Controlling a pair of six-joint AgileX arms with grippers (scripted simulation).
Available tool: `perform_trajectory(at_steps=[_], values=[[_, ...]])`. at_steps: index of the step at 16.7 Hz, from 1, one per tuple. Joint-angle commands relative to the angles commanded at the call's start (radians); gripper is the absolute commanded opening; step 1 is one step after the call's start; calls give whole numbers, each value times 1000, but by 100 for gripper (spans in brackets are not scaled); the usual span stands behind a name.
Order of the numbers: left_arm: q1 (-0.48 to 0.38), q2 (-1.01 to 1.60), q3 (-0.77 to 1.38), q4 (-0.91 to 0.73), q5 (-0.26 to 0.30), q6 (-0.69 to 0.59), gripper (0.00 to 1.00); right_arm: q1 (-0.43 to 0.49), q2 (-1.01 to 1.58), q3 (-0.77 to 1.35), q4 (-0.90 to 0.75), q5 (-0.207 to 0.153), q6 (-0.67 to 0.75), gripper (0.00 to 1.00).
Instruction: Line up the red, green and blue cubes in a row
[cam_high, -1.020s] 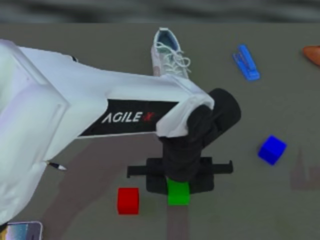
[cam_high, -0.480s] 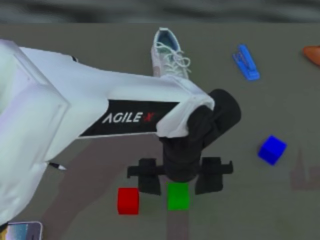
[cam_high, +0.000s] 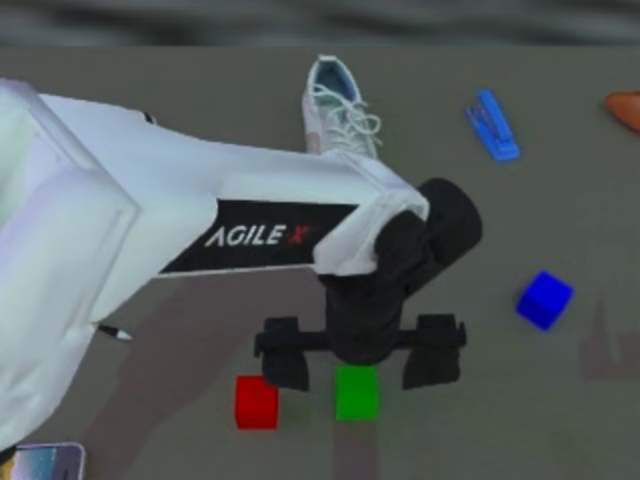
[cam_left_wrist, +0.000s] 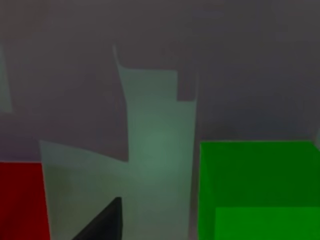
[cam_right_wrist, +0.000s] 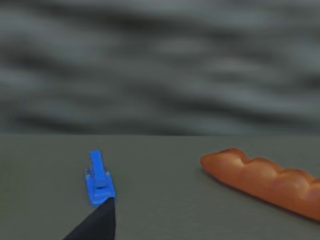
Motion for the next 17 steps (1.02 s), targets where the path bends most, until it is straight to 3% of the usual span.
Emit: perform_trajectory(at_steps=[3, 10, 17], values=[[1, -5, 15, -17, -1, -1, 100, 0, 0, 0, 0, 0, 0, 100], [17, -85, 156, -242, -1, -6, 100, 0, 0, 0, 0, 0, 0, 100], [26, -114, 132, -224, -3, 6, 100, 7, 27, 26, -18, -1, -10, 100]])
